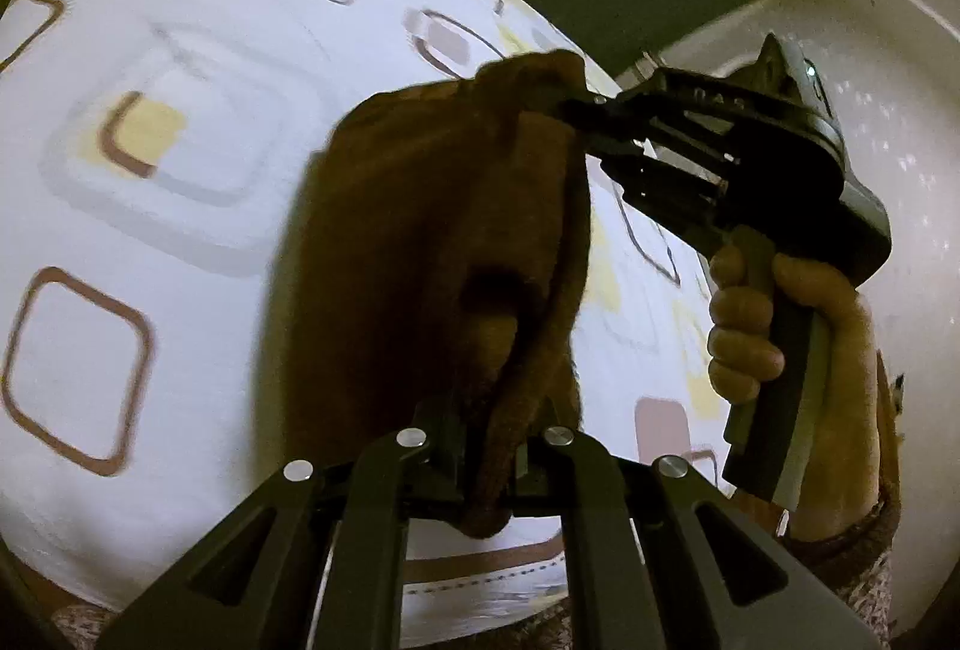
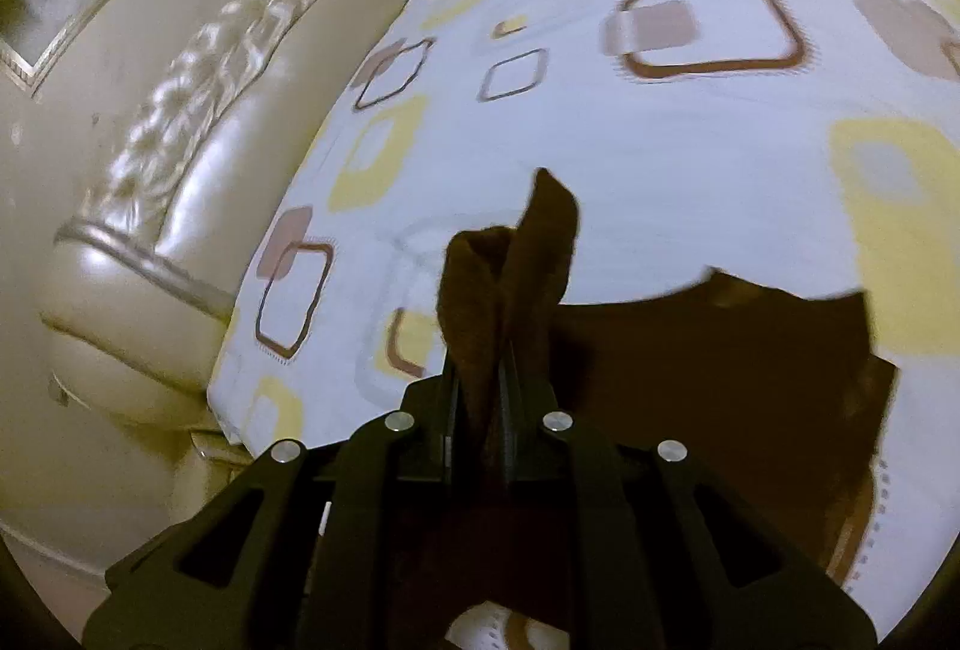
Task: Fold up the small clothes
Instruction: 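Fold the sweater edge over with the left gripper toward the right gripper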
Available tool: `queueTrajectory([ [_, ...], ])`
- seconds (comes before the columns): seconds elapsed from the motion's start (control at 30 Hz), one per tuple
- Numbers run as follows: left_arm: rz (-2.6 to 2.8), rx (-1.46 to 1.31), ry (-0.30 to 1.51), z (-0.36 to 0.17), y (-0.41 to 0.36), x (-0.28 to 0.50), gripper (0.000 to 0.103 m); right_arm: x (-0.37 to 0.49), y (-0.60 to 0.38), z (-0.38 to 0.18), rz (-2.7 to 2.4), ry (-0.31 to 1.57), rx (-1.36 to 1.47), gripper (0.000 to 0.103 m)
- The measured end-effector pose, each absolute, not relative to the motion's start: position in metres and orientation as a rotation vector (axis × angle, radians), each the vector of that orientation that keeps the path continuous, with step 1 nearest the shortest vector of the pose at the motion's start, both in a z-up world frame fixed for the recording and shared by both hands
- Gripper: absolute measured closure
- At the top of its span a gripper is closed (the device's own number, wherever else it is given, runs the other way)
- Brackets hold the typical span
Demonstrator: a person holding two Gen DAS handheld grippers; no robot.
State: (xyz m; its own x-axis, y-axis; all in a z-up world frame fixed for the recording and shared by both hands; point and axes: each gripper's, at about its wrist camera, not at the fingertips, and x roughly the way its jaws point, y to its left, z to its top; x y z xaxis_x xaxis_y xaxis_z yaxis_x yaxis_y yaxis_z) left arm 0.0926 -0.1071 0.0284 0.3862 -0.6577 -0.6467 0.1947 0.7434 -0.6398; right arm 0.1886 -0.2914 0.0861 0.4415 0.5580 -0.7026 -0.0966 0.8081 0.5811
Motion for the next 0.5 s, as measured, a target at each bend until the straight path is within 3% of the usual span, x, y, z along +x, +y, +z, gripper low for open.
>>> queueTrajectory([
  [0.5, -0.569, -0.338, 1.152, -0.024, -0.215, 0.083, 0.095, 0.157, -0.426, -0.005, 0.372, 1.019, 0.752, 0.093],
])
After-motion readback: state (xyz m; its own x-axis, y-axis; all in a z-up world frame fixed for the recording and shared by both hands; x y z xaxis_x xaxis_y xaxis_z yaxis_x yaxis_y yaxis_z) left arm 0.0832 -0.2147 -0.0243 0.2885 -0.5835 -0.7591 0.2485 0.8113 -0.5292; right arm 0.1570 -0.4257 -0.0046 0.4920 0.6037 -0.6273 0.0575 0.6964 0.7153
